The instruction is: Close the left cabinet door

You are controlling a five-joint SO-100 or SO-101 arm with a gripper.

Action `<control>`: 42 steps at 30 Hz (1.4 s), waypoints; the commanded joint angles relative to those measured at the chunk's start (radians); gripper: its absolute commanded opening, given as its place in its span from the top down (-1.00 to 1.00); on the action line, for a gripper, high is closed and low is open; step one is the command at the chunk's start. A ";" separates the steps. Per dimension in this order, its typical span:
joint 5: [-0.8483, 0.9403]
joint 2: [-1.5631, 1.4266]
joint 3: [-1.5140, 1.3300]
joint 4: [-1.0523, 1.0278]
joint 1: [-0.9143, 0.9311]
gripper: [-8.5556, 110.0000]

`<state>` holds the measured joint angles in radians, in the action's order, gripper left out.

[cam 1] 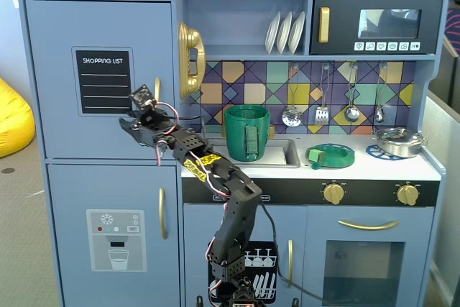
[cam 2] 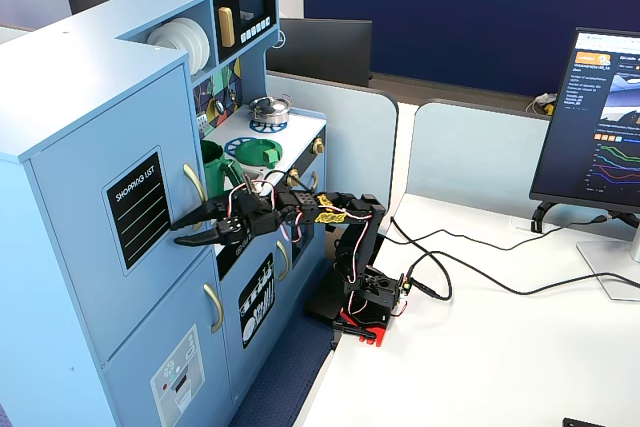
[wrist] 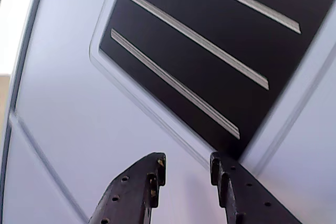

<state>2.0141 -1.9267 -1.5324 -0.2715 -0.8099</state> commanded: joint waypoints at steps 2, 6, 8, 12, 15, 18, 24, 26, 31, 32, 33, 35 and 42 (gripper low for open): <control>-0.012 -0.265 -0.077 -0.190 -0.060 0.86; -0.025 -0.426 -0.181 -0.373 -0.002 0.86; -0.052 -0.499 -0.233 -0.431 0.048 0.86; -0.101 -0.614 -0.322 -0.569 0.169 0.86; -0.140 -0.684 -0.405 -0.660 0.284 0.86; -0.198 -0.742 -0.500 -0.739 0.393 0.86; -0.202 -0.871 -0.784 -0.838 0.623 0.86; -0.241 -0.920 -0.890 -0.836 0.675 0.86; -0.288 -0.997 -1.094 -0.867 0.765 0.86; -0.301 -1.006 -1.126 -0.868 0.782 0.86; -0.310 -1.022 -1.160 -0.868 0.798 0.86; -0.331 -1.055 -1.227 -0.870 0.830 0.86; -0.383 -1.223 -1.413 -1.005 0.910 0.86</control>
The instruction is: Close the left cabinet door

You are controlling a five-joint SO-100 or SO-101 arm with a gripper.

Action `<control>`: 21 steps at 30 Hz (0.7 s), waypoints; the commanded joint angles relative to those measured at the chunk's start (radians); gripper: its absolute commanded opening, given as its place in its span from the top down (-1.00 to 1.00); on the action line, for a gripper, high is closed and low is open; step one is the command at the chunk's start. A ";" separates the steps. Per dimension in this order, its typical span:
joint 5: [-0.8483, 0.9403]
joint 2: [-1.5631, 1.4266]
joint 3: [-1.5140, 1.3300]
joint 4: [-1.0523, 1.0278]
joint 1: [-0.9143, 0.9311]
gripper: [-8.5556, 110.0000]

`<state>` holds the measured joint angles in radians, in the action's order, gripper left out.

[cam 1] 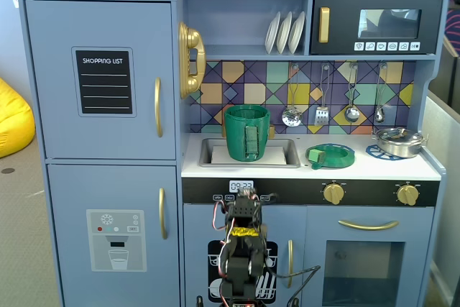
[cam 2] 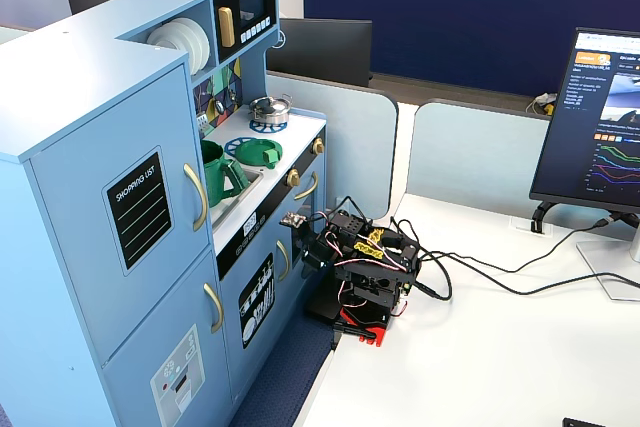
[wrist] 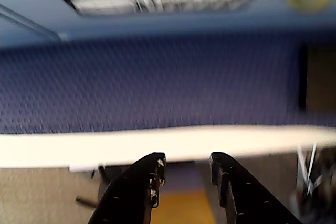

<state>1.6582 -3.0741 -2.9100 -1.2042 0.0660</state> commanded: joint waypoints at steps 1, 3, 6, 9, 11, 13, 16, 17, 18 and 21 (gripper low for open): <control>-0.048 -0.095 -0.051 -0.098 0.037 0.86; -0.084 -0.104 -0.074 -0.140 0.040 0.86; -0.149 -0.104 -0.086 -0.219 0.025 0.86; -0.190 -0.104 -0.087 -0.268 0.015 0.86; -0.155 -0.104 -0.087 -0.314 0.014 0.86; -0.170 -0.104 -0.087 -0.325 0.020 0.85; -0.178 -0.104 -0.087 -0.322 0.026 0.85; -0.147 -0.104 -0.087 -0.327 0.026 0.85; -0.135 -0.104 -0.087 -0.328 0.026 0.85; -0.144 -0.104 -0.087 -0.328 0.026 0.84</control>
